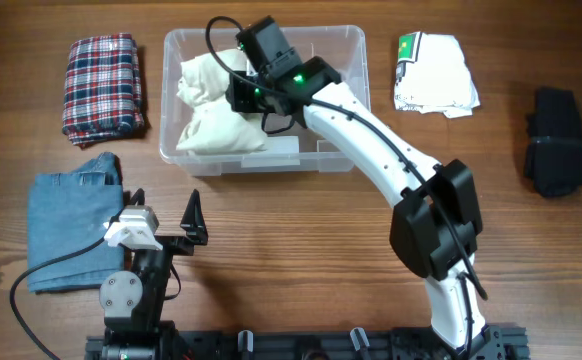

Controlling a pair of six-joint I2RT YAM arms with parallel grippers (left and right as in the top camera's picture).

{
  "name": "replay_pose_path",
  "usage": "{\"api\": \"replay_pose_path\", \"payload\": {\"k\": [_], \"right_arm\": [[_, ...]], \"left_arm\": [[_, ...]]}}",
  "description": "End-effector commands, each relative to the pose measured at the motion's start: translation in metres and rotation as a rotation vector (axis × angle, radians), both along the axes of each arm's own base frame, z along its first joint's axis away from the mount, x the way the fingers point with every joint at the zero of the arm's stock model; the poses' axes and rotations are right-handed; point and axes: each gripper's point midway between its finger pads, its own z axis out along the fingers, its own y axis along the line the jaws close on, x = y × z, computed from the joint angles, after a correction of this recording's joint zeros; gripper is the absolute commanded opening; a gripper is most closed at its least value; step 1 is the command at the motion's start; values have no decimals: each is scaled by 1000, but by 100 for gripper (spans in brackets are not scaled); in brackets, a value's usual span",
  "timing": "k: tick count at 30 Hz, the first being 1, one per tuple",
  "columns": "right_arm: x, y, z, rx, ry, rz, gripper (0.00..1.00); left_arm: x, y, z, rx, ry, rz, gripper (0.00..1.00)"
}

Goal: Pack container
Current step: 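Lift the cream cloth with the right gripper over the bin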

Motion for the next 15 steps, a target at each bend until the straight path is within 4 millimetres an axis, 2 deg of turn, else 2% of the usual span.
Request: {"api": "replay_pose_path", "payload": {"k": [1,9,10,11,12,14,15], "right_arm": [[15,-2,8,12,-38,-77,8],[13,5,-27,2,27,-52,11],[12,8,-29,13,37,-40,19],[11,10,-29,21,40,-34,33],[12,11,-31,21,40,-33,39],[12,11,-32,18,38,-29,63],[12,10,-32,11,34,-21,69]], "left_arm": [[-1,-2,-2,18,0,-14,100],[-1,-2,-2,18,0,-14,100],[-1,-2,-2,18,0,-13,100],[-1,-2,-2,18,0,-13,100],[-1,-2,-2,18,0,-13,100],[-1,-2,-2,18,0,-13,100],[-1,-2,-2,18,0,-13,100]]}}
